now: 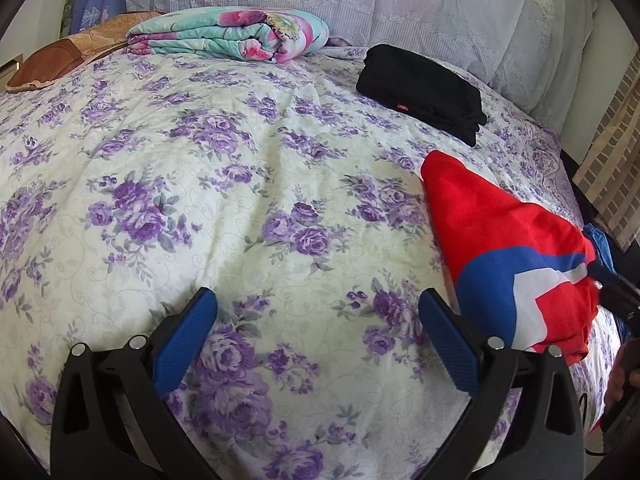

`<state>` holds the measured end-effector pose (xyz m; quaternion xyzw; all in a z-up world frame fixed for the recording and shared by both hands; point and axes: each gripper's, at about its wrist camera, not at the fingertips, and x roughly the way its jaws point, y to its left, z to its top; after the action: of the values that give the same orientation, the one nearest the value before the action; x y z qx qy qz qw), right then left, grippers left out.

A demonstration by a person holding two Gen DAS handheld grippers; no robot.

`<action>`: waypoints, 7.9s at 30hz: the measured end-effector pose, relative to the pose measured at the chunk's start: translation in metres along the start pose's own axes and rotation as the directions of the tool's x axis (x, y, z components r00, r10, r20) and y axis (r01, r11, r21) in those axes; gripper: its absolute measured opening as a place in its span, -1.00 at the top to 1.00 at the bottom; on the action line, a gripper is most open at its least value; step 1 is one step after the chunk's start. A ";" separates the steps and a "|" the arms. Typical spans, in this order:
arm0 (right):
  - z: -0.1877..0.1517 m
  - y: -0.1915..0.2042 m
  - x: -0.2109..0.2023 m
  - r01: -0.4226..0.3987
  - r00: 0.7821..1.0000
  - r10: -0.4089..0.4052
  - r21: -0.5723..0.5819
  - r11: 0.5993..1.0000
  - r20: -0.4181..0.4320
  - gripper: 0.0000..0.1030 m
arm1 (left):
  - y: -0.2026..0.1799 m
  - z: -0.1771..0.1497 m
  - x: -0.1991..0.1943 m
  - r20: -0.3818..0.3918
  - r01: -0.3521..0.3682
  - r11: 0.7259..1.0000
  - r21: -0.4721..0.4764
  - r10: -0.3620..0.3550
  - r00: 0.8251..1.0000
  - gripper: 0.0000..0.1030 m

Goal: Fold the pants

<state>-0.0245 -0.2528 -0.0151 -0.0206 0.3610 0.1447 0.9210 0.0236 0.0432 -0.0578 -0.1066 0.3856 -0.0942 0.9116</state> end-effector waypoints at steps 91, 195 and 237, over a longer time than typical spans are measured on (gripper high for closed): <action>-0.023 -0.101 0.033 -0.360 0.922 0.381 0.526 0.771 0.073 -0.13 | -0.089 0.013 0.046 -0.188 0.460 0.888 0.024 -0.448 0.874 -0.83; 0.288 -0.233 0.238 -0.146 0.935 0.046 0.263 0.954 0.350 -0.17 | -0.173 0.324 0.280 0.278 0.010 0.964 0.264 -0.086 0.957 -0.17; 0.191 -0.098 0.053 0.060 0.836 -0.219 0.313 0.948 0.503 -0.92 | -0.186 0.220 0.078 0.316 -0.139 0.973 0.184 0.075 0.946 -0.90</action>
<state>0.1656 -0.3059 0.0841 0.1262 0.1065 0.0232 0.9860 0.2194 -0.1287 0.0882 -0.0047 0.2326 -0.0655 0.9704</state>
